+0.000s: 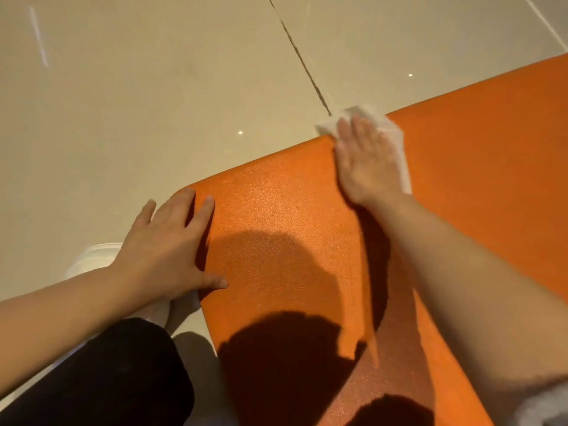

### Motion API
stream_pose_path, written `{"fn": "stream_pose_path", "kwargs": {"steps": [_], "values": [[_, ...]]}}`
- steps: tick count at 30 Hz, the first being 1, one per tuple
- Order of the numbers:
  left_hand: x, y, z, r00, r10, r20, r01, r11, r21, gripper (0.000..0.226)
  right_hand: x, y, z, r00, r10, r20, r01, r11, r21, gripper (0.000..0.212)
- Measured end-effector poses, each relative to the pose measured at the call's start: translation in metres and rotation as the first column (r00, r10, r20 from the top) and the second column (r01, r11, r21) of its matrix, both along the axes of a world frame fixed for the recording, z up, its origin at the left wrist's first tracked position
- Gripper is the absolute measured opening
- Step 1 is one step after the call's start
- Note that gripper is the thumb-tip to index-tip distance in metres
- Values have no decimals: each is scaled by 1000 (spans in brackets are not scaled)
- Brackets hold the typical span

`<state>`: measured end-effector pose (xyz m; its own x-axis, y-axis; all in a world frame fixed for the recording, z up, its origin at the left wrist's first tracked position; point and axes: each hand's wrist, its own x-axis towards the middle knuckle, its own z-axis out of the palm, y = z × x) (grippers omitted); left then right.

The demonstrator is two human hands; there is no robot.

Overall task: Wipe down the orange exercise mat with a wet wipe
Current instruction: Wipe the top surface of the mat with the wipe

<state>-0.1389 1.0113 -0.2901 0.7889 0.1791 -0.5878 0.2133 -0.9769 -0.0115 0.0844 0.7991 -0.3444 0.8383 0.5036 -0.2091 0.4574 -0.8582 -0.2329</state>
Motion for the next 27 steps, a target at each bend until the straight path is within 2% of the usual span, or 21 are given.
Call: {"fn": "stream_pose_path", "kwargs": {"steps": [3, 7, 12, 16, 18, 21, 23, 25, 27], "values": [[13, -13, 7, 997, -40, -63, 48, 991, 124, 135, 11, -43, 0, 998, -56, -7, 56, 998, 27, 58], [20, -18, 6, 996, -34, -78, 44, 991, 127, 139, -29, -107, -1, 980, -198, 0, 198, 979, 39, 64], [9, -11, 0, 992, 120, -30, -123, 986, -113, 142, -81, -157, 2, 910, -414, -9, 414, 910, 32, 65], [-6, -1, -5, 979, 202, 28, -188, 948, -255, 143, -81, -99, 0, 828, -560, -14, 560, 827, 39, 73], [-8, 1, -7, 979, 198, 47, -177, 943, -282, 141, -80, -49, 3, 887, -458, -60, 462, 883, 80, 73], [-7, 1, -1, 969, 234, 74, -201, 929, -310, 140, -111, 39, 8, 985, -115, -131, 138, 974, 182, 59], [-10, 4, 3, 936, 324, 140, -245, 883, -401, 134, -148, 83, 10, 987, 86, -133, -60, 980, 191, 56], [-20, 7, 6, 890, 412, 196, -285, 837, -468, 117, -178, 98, 10, 956, 278, -98, -259, 951, 170, 55], [-33, 7, 6, 894, 376, 245, -253, 873, -417, 97, -174, 90, 8, 905, 420, -70, -410, 903, 127, 54]]}}
